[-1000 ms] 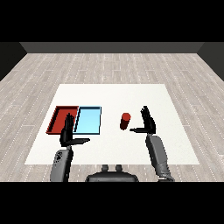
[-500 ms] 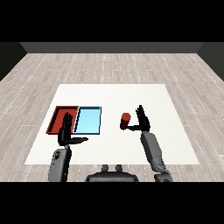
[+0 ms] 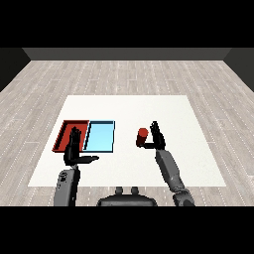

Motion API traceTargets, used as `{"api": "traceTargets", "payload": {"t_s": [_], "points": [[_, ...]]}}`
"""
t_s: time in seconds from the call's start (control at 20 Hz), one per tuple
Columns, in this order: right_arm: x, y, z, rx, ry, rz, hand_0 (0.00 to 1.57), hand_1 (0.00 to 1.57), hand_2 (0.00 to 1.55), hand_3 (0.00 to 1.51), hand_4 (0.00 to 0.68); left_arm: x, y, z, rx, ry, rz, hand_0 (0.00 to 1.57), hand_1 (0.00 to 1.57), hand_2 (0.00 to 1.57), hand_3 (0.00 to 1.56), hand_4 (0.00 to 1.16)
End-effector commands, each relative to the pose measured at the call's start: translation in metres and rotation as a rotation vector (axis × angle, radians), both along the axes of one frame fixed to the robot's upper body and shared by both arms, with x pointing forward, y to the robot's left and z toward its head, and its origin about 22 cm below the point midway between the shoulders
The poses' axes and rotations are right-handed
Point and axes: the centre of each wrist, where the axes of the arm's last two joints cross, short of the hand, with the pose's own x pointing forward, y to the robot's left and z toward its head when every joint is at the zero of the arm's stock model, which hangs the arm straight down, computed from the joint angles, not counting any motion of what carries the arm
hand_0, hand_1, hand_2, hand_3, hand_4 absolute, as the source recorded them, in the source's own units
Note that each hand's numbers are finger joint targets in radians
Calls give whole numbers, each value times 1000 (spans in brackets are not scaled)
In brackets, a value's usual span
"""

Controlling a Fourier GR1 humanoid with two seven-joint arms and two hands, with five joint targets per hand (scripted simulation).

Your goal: Pick the red can and put it in the red box

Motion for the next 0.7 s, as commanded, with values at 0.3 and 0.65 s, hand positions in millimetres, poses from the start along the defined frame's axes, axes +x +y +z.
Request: {"api": "traceTargets", "payload": {"t_s": [0.3,0.65], "points": [[7,13,-16,2,37,-18,0,0,0,0,0,-12,9,7,-5,2,-10,0,0,0,0,0],[8,20,-16,33,36,7,0,0,0,0,0,-3,-11,-1,-27,5,-13,0,0,0,0,0]]}}
